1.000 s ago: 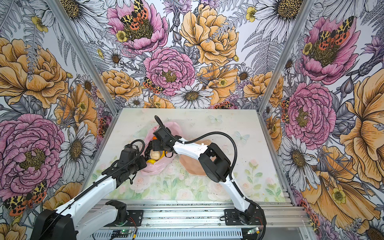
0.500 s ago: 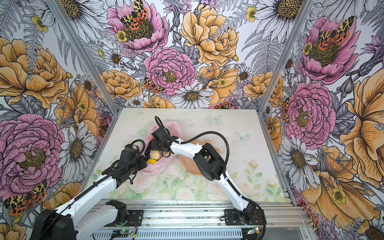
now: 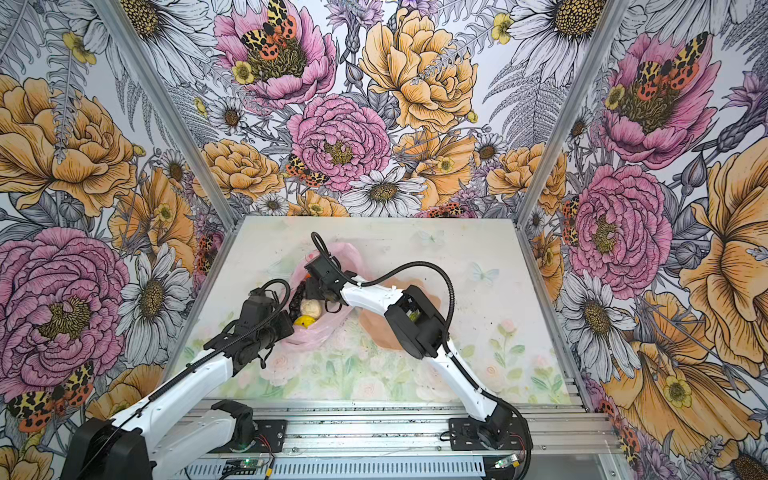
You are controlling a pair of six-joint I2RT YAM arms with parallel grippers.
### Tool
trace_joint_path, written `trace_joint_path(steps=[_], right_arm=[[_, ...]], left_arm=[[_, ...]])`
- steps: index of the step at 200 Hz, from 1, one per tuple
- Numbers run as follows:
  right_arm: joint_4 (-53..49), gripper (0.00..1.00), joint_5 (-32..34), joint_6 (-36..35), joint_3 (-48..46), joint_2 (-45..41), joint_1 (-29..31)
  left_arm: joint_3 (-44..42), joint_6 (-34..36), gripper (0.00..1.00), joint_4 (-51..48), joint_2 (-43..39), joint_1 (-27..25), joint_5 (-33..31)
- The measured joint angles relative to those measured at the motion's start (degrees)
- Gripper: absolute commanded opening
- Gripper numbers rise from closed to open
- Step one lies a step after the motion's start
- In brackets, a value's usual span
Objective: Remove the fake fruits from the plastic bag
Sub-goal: 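Close the right gripper on the dark green fruit inside the bag, then lift the dark green fruit out and carry it over the peach bowl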
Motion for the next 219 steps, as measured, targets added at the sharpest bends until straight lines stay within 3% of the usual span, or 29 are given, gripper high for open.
trace_joint_path(steps=[48,120,219], right_arm=[[-1.1,0.56,0.0,-3.1,-1.0,-2.5,-0.1],[-1.7,0.56,1.5,-9.0,-12.5,-18.9,-1.5],[-10.1,0.55,2.8,-14.7,-29.5,-36.5,-3.0]], left_arm=[[1.7,0.9,0.01,1.6,4.2,0.0,-0.6],[6.4,6.1,0.00,7.9,13.0,0.0,-3.0],[6.5,10.4,0.00,13.5,13.8,0.0,-3.1]])
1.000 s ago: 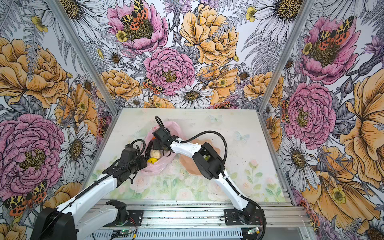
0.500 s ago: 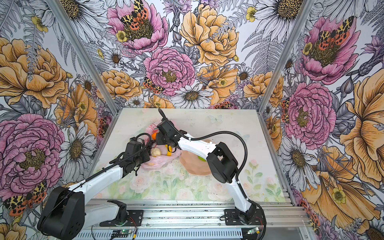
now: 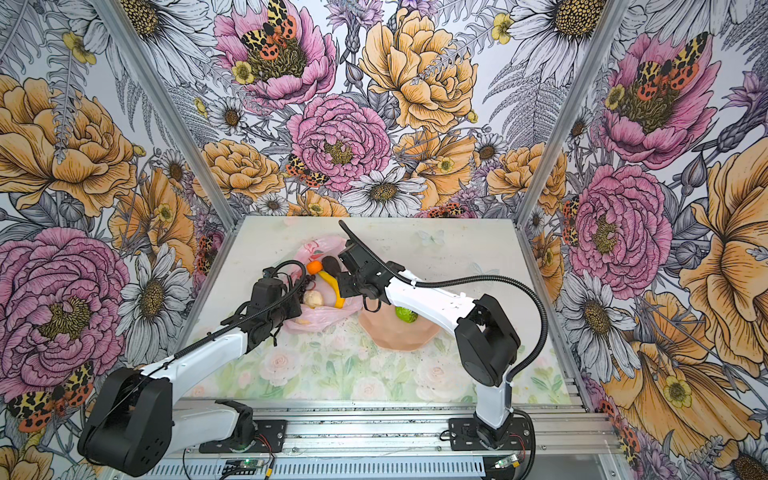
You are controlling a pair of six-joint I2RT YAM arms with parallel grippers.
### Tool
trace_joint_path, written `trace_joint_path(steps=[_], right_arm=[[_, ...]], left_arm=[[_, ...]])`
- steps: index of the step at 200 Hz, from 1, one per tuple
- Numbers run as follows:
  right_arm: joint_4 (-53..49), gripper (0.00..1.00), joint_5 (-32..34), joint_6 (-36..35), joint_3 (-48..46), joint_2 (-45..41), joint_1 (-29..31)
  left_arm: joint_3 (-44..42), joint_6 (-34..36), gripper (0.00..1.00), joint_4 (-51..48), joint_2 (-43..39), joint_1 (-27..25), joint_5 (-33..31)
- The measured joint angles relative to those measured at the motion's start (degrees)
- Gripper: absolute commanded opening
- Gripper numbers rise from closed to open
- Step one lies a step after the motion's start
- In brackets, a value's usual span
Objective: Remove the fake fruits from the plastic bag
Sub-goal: 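Lift the dark green fruit out and carry it over the peach bowl, then lower the dark green fruit beside the bright green one and open the right gripper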
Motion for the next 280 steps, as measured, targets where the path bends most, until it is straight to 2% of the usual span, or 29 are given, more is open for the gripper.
trace_joint_path(steps=[118,179,280], right_arm=[[-15.5,0.53,-0.1,0.0,-16.0,-12.3,0.0],[-19.5,0.53,2.2,0.0,-21.7,-12.8,-3.6],[-20.3,0.54,6.9,-1.7,-24.1,-12.8,-6.1]], left_arm=[[0.0,0.0,0.00,0.4,0.0,0.0,0.0],[0.0,0.0,0.00,0.4,0.0,0.0,0.0],[-0.2,0.0,0.00,0.4,0.0,0.0,0.0]])
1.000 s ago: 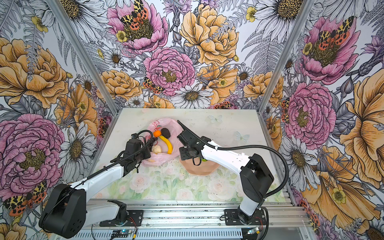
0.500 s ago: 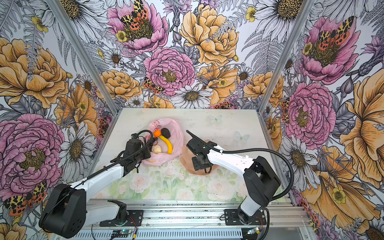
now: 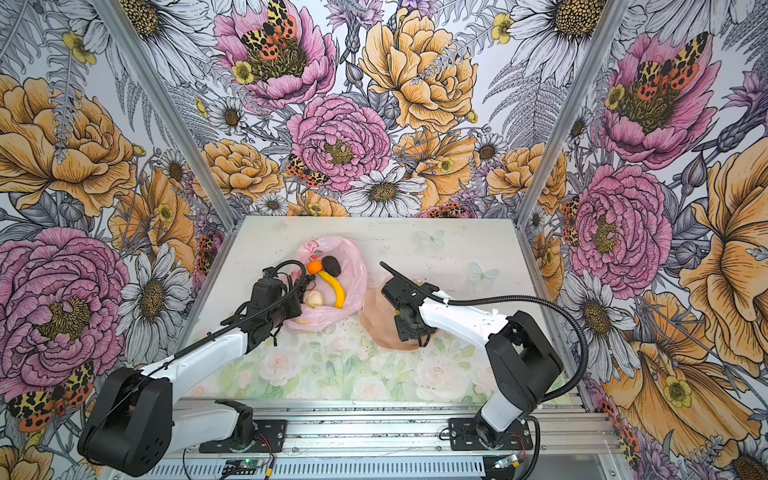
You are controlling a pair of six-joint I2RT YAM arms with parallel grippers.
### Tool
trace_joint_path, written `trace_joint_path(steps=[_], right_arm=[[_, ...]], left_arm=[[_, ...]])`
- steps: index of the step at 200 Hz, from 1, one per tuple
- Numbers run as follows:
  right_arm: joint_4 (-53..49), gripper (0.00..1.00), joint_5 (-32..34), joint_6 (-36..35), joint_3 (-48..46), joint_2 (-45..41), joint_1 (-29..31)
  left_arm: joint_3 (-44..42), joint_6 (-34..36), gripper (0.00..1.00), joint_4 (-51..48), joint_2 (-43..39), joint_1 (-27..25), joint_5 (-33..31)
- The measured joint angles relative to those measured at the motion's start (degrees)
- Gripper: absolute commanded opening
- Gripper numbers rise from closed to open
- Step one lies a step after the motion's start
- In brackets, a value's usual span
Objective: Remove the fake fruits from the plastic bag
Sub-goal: 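Lower the dark green fruit beside the bright green one and open the right gripper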
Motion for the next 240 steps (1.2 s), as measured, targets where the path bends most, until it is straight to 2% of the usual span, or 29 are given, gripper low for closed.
trace_joint_path(steps=[58,181,219,229,240], right_arm=[[0.1,0.56,3.0,-0.5,0.7,0.9,0.0],[5.4,0.66,1.4,-2.0,-0.4,2.4,0.0],[5.9,0.67,1.4,-2.1,-1.2,2.4,0.0],[6.1,0.70,1.4,-2.1,-1.2,2.4,0.0],[6.1,0.78,1.4,-2.4,-1.3,2.4,0.0]], left_arm=[[0.0,0.0,0.00,0.0,0.0,0.0,0.0],[0.0,0.0,0.00,0.0,0.0,0.0,-0.2],[0.0,0.0,0.00,0.0,0.0,0.0,-0.2],[0.0,0.0,0.00,0.0,0.0,0.0,-0.2],[0.0,0.0,0.00,0.0,0.0,0.0,-0.2]])
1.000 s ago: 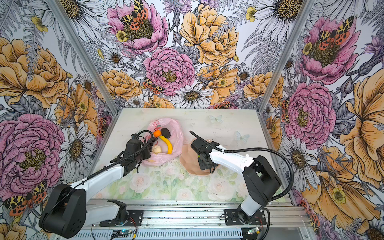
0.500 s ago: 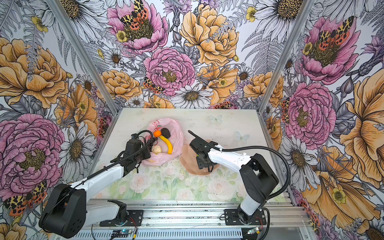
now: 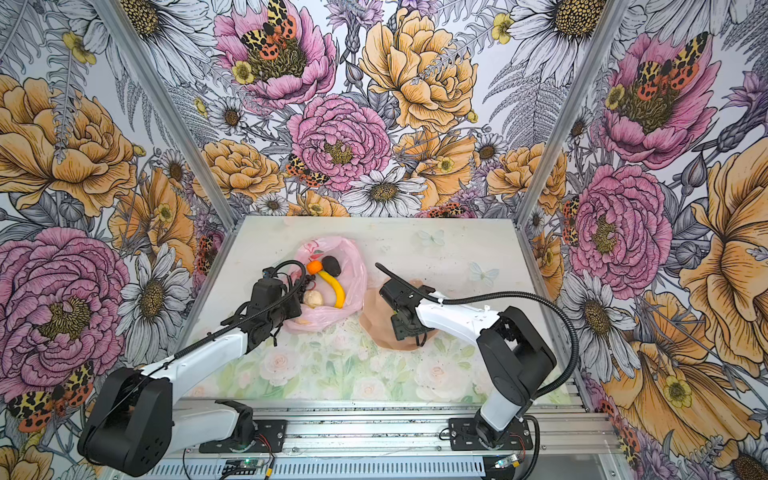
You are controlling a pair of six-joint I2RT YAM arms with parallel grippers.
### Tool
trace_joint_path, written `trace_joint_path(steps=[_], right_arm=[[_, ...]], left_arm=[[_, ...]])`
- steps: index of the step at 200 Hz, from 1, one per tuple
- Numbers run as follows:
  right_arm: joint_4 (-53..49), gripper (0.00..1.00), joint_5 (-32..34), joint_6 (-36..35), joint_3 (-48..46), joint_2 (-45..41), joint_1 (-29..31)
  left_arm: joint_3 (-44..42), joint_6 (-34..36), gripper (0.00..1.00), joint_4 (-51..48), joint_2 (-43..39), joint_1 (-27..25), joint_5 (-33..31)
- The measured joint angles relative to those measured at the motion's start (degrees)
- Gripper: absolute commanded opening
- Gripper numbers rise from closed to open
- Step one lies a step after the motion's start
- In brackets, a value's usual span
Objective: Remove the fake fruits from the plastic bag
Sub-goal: 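Lower the dark green fruit beside the bright green one and open the right gripper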
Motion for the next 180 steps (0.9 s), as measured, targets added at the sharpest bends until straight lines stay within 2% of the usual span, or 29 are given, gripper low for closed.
trace_joint_path(steps=[16,29,121,180], right_arm=[[0.0,0.88,-0.1,0.1,0.0,0.0,0.0],[0.0,0.90,-0.2,-0.1,0.0,-0.2,0.0],[0.5,0.93,-2.2,-0.1,0.0,-0.8,0.0],[0.4,0.92,-2.1,0.4,0.5,-5.6,0.0]], left_arm=[[0.0,0.0,0.00,0.0,0.0,0.0,0.0],[0.0,0.0,0.00,0.0,0.0,0.0,0.0],[0.0,0.0,0.00,0.0,0.0,0.0,0.0],[0.0,-2.2,0.00,-0.1,0.0,-0.1,1.2]])
